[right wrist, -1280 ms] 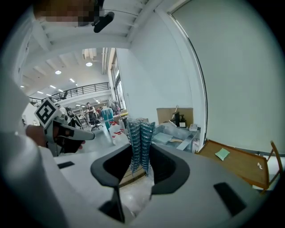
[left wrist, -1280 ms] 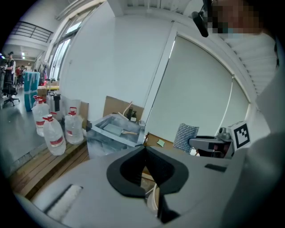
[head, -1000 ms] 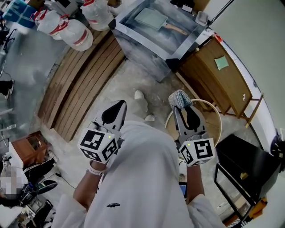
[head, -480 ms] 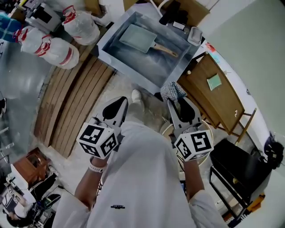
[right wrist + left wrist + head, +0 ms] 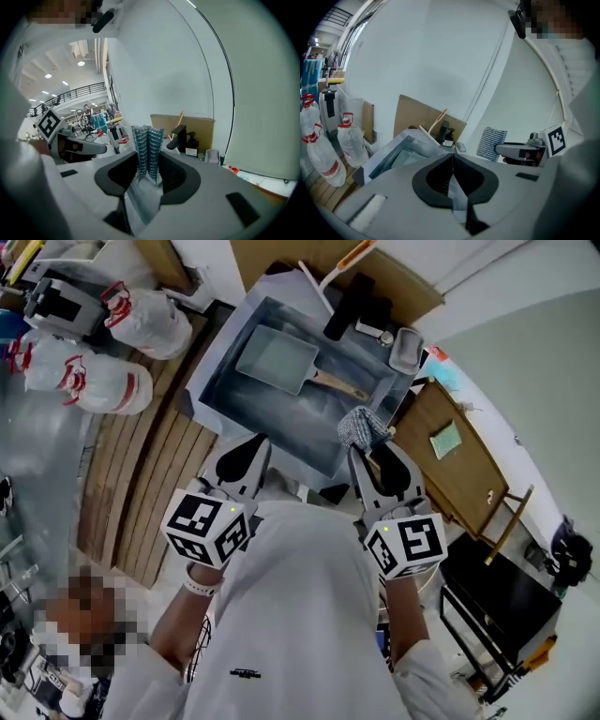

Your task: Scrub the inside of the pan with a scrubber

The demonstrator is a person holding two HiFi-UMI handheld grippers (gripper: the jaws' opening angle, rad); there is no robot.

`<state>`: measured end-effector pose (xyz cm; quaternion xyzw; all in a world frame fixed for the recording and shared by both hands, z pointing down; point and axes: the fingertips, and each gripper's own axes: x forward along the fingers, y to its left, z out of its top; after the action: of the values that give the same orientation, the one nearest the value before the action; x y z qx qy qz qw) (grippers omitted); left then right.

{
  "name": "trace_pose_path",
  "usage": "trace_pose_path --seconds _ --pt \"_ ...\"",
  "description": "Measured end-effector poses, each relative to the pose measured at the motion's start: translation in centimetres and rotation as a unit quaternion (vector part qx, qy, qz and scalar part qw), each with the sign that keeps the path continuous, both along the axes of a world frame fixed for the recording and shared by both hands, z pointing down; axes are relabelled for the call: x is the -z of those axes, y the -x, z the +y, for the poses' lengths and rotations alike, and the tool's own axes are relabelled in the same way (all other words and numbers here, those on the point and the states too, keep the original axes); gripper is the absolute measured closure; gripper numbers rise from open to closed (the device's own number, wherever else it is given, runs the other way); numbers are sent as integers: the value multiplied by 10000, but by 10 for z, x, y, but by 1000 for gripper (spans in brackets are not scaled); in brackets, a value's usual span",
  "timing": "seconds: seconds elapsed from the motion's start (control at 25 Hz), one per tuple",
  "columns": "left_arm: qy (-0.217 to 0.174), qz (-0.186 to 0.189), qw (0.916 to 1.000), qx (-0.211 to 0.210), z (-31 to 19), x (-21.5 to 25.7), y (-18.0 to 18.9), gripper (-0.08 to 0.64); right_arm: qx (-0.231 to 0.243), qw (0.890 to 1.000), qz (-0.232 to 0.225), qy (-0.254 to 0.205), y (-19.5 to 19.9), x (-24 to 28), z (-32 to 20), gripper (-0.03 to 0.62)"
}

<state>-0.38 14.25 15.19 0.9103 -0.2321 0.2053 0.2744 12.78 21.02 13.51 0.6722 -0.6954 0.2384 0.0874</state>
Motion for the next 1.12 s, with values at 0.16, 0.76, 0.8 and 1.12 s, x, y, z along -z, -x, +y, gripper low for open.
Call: trace_pose_path --seconds 0.16,0.76,0.8,1.12 --pt "91 -149 9998 94 -22 -12 -18 554 145 9997 -36 168 -18 -17 -23 459" --pt "409 -259 9976 501 -44 -60 -39 554 1036 9903 524 765 -27 -76 -70 466" --pt "401 -281 9973 543 -46 -65 -39 554 1101 9889 589 806 -27 -81 -74 466" --pt "522 -254 9955 746 -65 -99 -41 554 1513 9751 1189 1105 -20 -124 -115 474"
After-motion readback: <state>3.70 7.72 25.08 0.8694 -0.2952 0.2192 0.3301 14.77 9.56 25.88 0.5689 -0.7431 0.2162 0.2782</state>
